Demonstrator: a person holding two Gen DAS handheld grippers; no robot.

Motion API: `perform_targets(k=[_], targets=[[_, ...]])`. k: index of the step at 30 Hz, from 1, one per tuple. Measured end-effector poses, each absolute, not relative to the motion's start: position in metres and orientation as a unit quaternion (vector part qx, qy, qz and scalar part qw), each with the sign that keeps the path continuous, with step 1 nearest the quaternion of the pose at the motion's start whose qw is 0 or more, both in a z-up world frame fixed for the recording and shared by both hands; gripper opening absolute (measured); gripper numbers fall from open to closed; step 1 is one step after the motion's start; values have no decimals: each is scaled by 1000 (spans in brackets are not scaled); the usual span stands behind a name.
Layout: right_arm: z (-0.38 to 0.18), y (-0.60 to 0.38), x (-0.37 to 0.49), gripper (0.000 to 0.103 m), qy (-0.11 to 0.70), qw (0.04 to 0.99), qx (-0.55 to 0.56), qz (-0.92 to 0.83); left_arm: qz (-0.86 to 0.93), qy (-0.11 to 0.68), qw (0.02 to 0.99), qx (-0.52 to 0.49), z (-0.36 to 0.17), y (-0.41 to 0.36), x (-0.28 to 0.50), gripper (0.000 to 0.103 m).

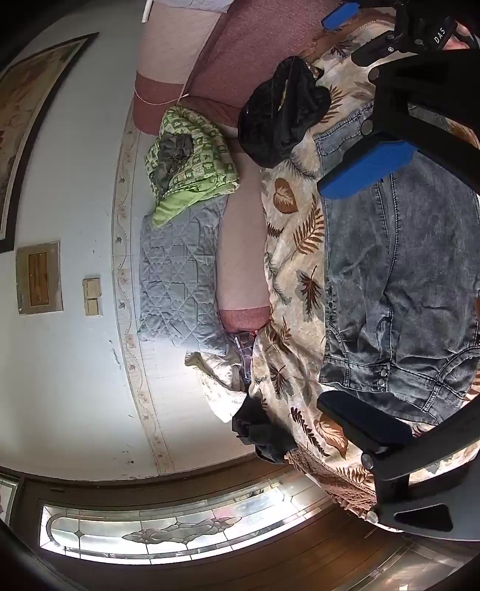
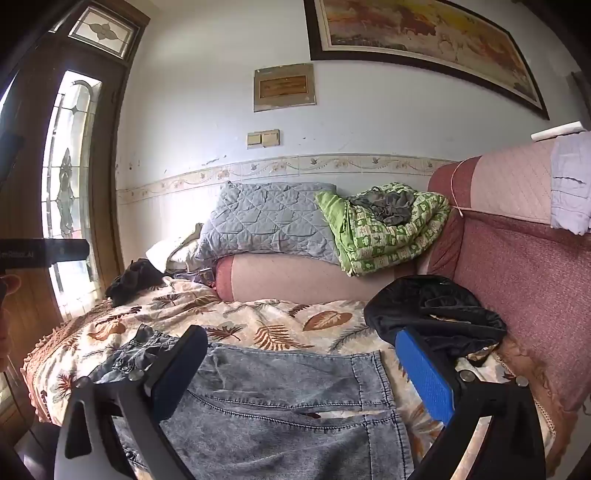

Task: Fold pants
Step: 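Move both grippers over the grey denim jeans at the waistband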

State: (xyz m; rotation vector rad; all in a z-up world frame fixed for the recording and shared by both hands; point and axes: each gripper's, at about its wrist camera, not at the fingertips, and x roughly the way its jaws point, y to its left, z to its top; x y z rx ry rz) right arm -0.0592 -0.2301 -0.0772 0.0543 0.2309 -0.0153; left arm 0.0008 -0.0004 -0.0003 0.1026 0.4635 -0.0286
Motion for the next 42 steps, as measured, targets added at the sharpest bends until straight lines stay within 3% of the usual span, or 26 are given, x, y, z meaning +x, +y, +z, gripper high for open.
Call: perform_targets(k=[42], targets=[[-67,-204,-33,103,132,991,25,-1,25,258,965,28,-31,37,33,103]])
